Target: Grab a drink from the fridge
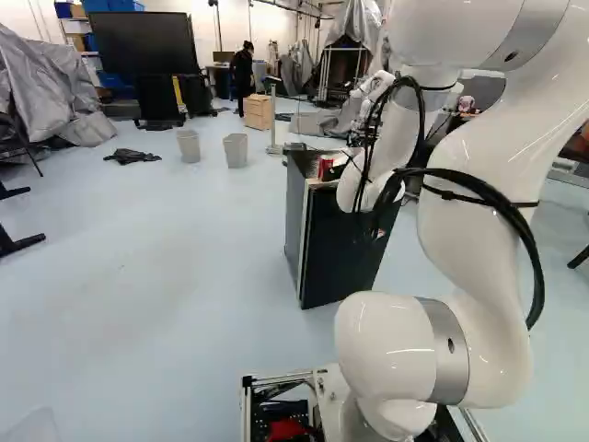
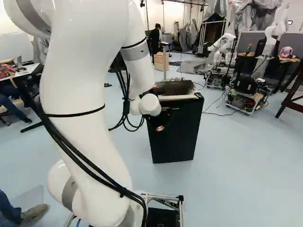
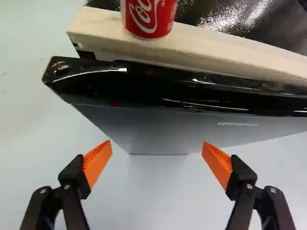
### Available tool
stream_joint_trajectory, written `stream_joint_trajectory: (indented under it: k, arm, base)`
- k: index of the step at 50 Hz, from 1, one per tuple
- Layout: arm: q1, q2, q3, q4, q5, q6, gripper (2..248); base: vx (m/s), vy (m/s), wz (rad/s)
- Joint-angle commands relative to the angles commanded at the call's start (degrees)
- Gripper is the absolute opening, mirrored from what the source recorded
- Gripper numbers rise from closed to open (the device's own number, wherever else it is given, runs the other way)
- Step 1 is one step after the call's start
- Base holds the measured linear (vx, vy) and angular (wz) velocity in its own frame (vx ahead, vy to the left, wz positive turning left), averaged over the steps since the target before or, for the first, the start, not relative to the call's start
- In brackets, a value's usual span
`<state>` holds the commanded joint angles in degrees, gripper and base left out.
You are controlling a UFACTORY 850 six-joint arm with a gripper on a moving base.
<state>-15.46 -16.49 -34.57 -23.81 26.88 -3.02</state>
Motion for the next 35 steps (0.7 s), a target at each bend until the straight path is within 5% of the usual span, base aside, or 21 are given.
stream_joint_trajectory:
  k: [35]
  arm:
    - [4.17,-2.57,-3.27,0.00,0.00,0.00,247]
  base:
    - [0.000,0.000,0.000]
